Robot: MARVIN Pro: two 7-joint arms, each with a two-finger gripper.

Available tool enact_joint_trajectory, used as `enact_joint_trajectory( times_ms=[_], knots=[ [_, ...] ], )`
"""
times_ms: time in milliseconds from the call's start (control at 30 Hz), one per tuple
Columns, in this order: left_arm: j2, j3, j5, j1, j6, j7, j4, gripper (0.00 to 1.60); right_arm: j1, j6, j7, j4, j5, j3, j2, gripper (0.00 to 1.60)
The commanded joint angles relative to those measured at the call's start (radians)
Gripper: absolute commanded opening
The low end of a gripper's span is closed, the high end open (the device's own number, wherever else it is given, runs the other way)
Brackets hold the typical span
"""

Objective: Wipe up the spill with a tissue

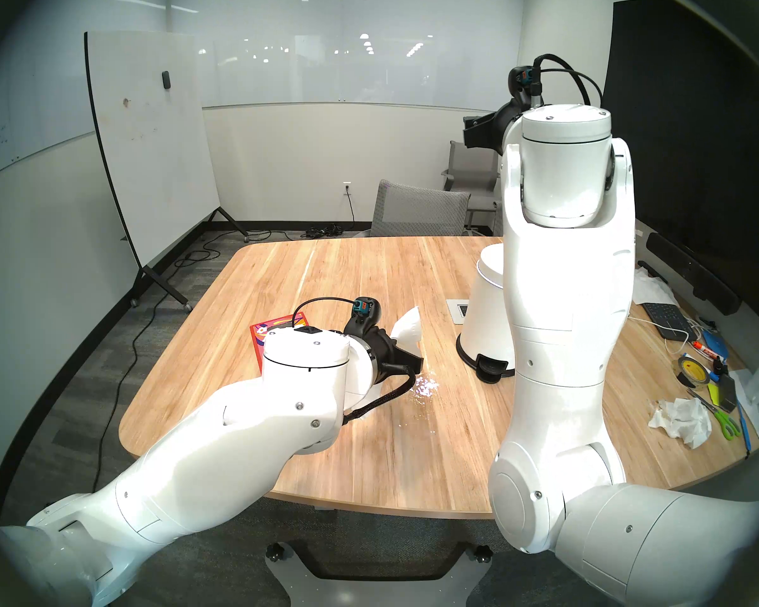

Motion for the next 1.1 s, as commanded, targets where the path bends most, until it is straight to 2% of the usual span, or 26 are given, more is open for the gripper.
enact_joint_trajectory(
  times_ms=[0,100,133,167,233,467,500,533,733,767,800,833,933,967,1000,1033,1067],
  knots=[
    [-0.004,-0.002,0.004,-0.007,-0.004,-0.004,-0.021,0.00,0.052,-0.003,0.053,0.007,-0.055,0.000,-0.028,1.60],
    [-0.004,-0.003,0.006,-0.007,-0.004,-0.005,-0.020,0.00,0.038,-0.003,0.070,-0.069,-0.071,0.000,-0.039,1.60],
    [-0.004,-0.003,0.006,-0.007,-0.004,-0.005,-0.020,0.00,0.038,-0.003,0.070,-0.069,-0.071,0.000,-0.039,1.60],
    [-0.004,-0.002,0.006,-0.007,-0.004,-0.006,-0.019,0.00,0.018,-0.003,0.075,-0.121,-0.077,0.000,-0.040,1.60],
    [-0.004,-0.002,0.007,-0.007,-0.004,-0.006,-0.018,0.00,0.036,-0.003,0.068,-0.093,-0.082,0.002,-0.040,1.60],
    [-0.005,-0.002,0.008,-0.007,-0.004,-0.009,-0.015,0.00,-0.100,-0.003,0.084,-0.191,-0.111,0.023,-0.028,1.60],
    [-0.005,-0.002,0.008,-0.007,-0.004,-0.009,-0.014,0.00,-0.130,-0.003,0.091,-0.230,-0.114,0.028,-0.028,1.60],
    [-0.005,-0.002,0.009,-0.007,-0.004,-0.009,-0.014,0.00,-0.111,-0.003,0.094,-0.216,-0.116,0.038,-0.026,1.60],
    [-0.005,-0.002,0.011,-0.007,-0.004,-0.012,-0.013,0.00,-0.233,-0.003,0.133,-0.318,-0.137,0.068,-0.033,1.60],
    [-0.005,-0.002,0.011,-0.007,-0.004,-0.012,-0.013,0.00,-0.211,-0.003,0.140,-0.311,-0.138,0.073,-0.036,1.60],
    [-0.005,-0.002,0.011,-0.006,-0.004,-0.013,-0.013,0.00,-0.266,-0.003,0.146,-0.337,-0.140,0.068,-0.039,1.60],
    [-0.005,-0.002,0.012,-0.006,-0.004,-0.013,-0.012,0.00,-0.234,-0.003,0.155,-0.328,-0.143,0.074,-0.040,1.60],
    [-0.005,-0.002,0.012,-0.006,-0.004,-0.014,-0.012,0.00,-0.302,-0.003,0.171,-0.368,-0.151,0.075,-0.045,1.60],
    [-0.005,-0.002,0.013,-0.006,-0.004,-0.014,-0.012,0.00,-0.294,-0.003,0.176,-0.371,-0.153,0.078,-0.045,1.60],
    [-0.005,-0.002,0.013,-0.006,-0.004,-0.014,-0.012,0.00,-0.334,-0.003,0.182,-0.395,-0.157,0.076,-0.045,1.60],
    [-0.005,-0.002,0.013,-0.006,-0.004,-0.015,-0.012,0.00,-0.310,-0.003,0.189,-0.395,-0.159,0.078,-0.037,1.60],
    [-0.005,-0.002,0.013,-0.006,-0.004,-0.015,-0.012,0.00,-0.349,-0.003,0.194,-0.417,-0.160,0.073,-0.029,1.60]
  ],
)
